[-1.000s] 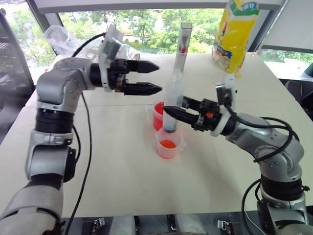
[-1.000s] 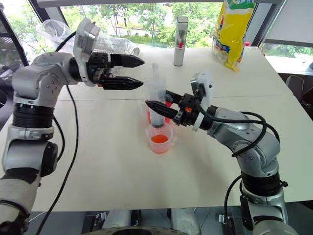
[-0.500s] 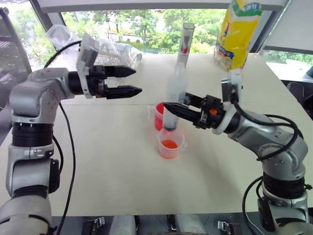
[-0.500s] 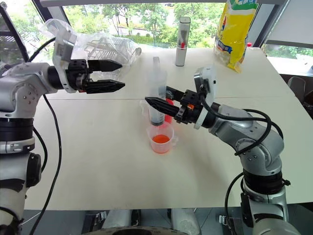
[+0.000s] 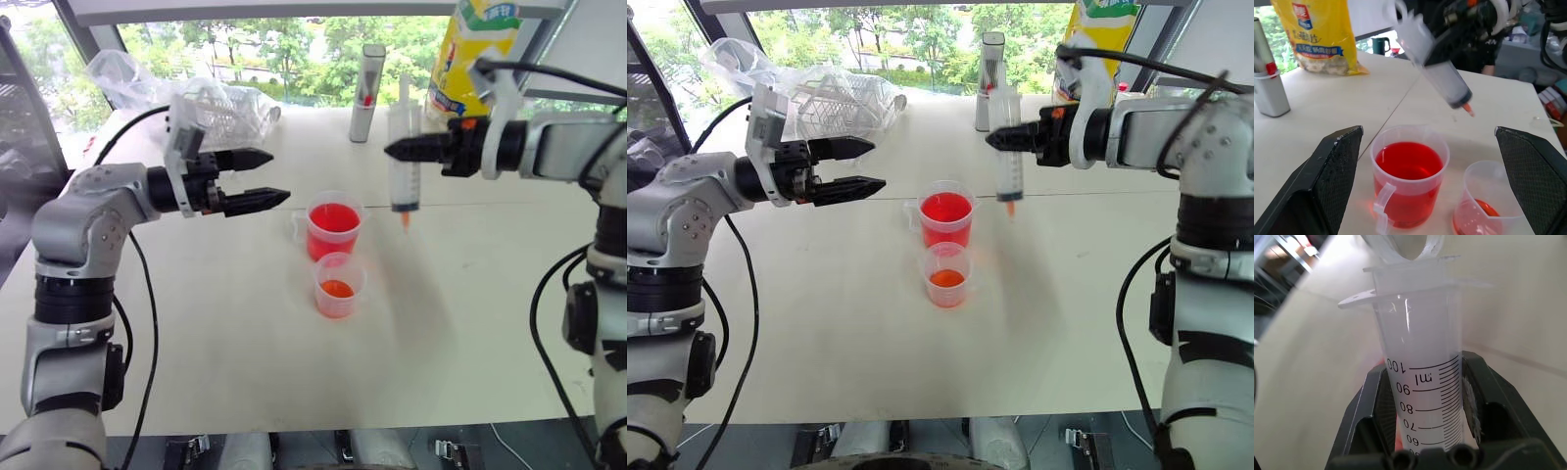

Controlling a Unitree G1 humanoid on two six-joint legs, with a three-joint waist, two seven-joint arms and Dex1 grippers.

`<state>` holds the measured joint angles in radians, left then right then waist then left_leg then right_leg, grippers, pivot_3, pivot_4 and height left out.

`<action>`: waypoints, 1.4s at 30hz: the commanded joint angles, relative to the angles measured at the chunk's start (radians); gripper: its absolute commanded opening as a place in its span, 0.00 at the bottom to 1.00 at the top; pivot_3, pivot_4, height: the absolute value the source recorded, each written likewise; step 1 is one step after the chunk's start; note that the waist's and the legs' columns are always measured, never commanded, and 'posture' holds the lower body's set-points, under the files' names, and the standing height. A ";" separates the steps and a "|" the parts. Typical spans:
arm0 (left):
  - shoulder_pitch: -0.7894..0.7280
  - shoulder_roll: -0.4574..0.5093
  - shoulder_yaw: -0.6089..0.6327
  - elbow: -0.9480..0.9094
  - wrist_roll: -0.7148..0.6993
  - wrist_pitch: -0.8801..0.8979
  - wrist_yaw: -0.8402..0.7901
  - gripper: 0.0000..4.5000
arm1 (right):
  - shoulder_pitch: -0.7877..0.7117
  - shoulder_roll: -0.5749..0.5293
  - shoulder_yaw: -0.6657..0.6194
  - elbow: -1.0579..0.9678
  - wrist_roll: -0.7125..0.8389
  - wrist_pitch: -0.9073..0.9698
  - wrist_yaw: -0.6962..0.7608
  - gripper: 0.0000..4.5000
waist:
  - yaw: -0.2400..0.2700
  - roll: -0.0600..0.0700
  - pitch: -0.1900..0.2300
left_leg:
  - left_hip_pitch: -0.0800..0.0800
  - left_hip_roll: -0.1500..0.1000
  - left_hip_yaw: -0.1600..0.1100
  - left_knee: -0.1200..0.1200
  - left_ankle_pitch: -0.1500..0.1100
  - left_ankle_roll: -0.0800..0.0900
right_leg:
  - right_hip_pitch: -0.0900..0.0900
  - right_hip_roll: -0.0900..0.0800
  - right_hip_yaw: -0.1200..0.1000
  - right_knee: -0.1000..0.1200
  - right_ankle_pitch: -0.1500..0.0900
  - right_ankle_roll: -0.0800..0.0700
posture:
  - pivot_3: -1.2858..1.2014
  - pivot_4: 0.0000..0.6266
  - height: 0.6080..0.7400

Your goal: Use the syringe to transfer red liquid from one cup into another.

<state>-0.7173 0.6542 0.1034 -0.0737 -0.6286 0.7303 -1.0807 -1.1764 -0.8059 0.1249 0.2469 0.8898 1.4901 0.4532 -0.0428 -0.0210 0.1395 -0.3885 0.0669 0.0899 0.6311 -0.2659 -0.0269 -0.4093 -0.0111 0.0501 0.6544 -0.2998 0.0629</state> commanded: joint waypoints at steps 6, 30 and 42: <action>0.085 0.028 0.044 -0.130 -0.043 0.000 0.059 0.99 | -0.017 0.007 0.295 0.203 -0.255 -0.008 0.184 0.33 | 0.001 0.000 0.000 | -0.003 0.000 0.000 0.001 0.000 0.000 | -0.002 0.000 0.000 -0.001 0.000 0.000 | 0.52 0.24 1.00; 0.244 0.128 0.042 -0.268 -0.097 0.013 0.050 1.00 | 0.042 0.045 0.293 0.210 -0.510 -0.067 0.332 0.99 | 0.001 0.000 0.000 | -0.001 -0.001 0.000 0.001 0.000 0.000 | -0.001 0.000 -0.001 0.000 0.000 0.000 | 0.52 0.24 1.00; 0.291 0.164 0.098 -0.308 -0.149 0.040 0.085 1.00 | 0.382 -0.317 -0.011 -0.532 -0.323 -0.268 0.580 0.99 | 0.003 0.001 0.000 | -0.001 0.000 -0.002 0.000 0.000 0.000 | 0.001 0.000 -0.002 -0.002 0.000 0.000 | 0.52 0.24 1.00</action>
<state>-0.4246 0.8022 0.1606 -0.3518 -0.7563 0.7630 -1.0022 -0.8018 -1.0903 0.1853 -0.1975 0.5390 1.3128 0.9733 -0.0397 -0.0204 0.1399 -0.3893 0.0667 0.0878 0.6307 -0.2661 -0.0268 -0.4082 -0.0110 0.0481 0.6521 -0.2997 0.0635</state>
